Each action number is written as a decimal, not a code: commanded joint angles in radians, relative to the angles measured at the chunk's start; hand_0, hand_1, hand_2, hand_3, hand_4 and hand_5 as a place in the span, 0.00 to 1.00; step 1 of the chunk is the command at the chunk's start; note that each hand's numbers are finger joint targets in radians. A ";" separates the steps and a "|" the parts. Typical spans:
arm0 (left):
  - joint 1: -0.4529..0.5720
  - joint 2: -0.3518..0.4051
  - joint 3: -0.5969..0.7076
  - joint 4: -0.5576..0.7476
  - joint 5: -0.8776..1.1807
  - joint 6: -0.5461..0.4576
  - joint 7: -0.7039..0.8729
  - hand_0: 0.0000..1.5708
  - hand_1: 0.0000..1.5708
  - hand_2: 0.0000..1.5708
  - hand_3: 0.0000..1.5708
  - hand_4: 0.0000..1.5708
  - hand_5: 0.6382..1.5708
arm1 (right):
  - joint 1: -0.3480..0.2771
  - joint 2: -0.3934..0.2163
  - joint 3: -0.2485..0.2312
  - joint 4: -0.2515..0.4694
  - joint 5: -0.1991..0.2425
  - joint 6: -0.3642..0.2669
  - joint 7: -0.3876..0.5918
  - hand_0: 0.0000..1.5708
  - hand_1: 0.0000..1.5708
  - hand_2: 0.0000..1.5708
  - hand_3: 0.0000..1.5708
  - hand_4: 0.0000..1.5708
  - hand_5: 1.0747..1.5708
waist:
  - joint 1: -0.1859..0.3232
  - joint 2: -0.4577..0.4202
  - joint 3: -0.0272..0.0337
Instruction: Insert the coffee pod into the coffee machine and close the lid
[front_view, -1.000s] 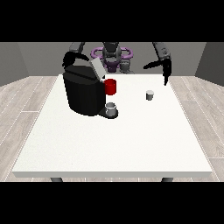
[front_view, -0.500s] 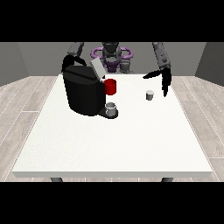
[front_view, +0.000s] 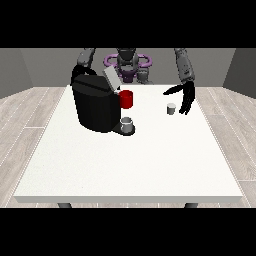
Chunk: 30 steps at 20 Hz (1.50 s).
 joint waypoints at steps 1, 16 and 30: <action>-0.013 -0.028 -0.016 0.063 -0.050 0.054 0.008 0.44 0.44 0.50 0.27 0.00 1.00 | 0.000 -0.010 -0.018 0.041 0.001 0.003 -0.035 0.00 0.00 0.00 0.00 0.25 1.00 | -0.002 0.007 0.0000; -0.091 0.040 -0.031 0.219 -0.220 0.235 -0.158 0.46 0.46 0.54 0.39 0.10 1.00 | -0.056 0.022 0.022 -0.033 0.018 -0.041 0.013 0.00 0.00 0.00 0.00 0.33 1.00 | -0.035 0.082 -0.0008; -0.112 0.013 -0.095 0.283 -0.347 0.288 -0.137 0.71 0.71 0.75 0.61 0.18 1.00 | -0.032 -0.003 -0.036 0.030 -0.072 0.018 0.008 0.00 0.00 0.00 0.00 0.25 1.00 | -0.027 0.026 0.0000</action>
